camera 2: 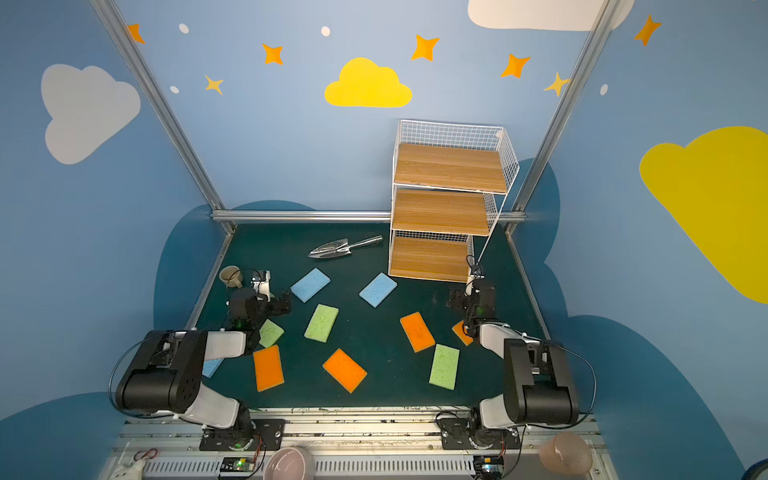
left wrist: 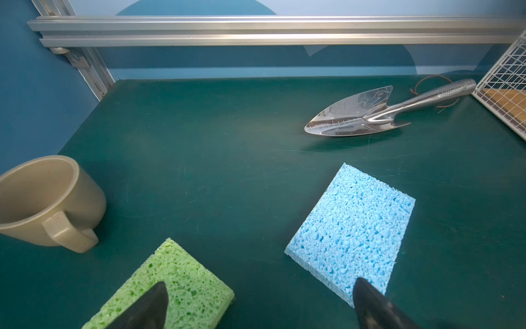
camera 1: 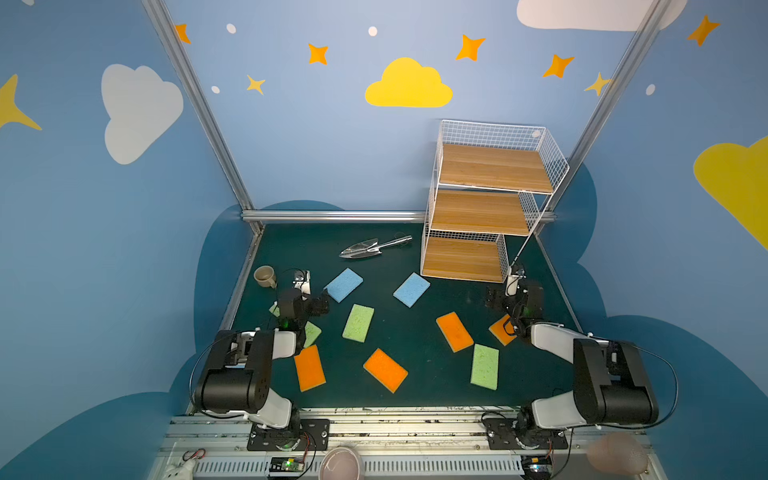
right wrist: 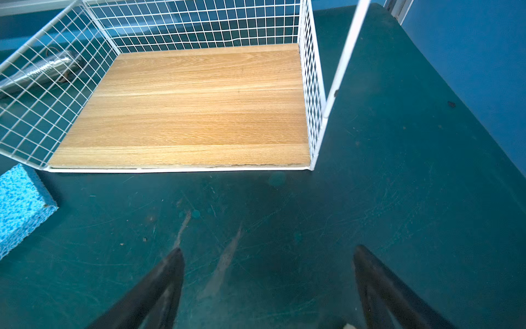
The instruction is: Place and organize the cleaning sponges onto the shelf
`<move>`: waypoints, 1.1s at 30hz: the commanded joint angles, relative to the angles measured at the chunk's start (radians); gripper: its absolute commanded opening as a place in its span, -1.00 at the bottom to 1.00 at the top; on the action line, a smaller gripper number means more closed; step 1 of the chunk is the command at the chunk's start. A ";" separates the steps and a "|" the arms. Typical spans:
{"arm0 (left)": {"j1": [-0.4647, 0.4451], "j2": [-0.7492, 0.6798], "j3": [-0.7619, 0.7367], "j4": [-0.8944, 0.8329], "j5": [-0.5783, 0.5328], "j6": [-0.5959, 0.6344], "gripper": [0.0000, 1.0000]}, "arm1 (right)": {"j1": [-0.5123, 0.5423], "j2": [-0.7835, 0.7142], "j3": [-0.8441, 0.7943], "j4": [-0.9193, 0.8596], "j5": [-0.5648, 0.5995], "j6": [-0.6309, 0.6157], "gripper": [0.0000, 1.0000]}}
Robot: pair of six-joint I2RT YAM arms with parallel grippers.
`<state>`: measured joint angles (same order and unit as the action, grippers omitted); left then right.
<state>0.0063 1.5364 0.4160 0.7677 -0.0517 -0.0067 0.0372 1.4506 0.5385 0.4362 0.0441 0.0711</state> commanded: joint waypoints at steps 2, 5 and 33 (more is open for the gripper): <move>0.000 -0.009 0.001 -0.001 0.010 0.007 0.99 | 0.003 0.004 -0.006 0.003 0.003 0.005 0.82; 0.000 -0.009 0.002 -0.002 0.010 0.006 1.00 | 0.001 0.004 -0.005 0.003 0.003 0.006 0.83; 0.018 -0.004 0.013 -0.017 0.042 -0.004 0.99 | -0.008 0.005 -0.003 -0.001 -0.016 0.007 0.82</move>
<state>0.0147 1.5364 0.4160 0.7631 -0.0326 -0.0071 0.0315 1.4506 0.5385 0.4362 0.0368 0.0715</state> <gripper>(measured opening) 0.997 0.912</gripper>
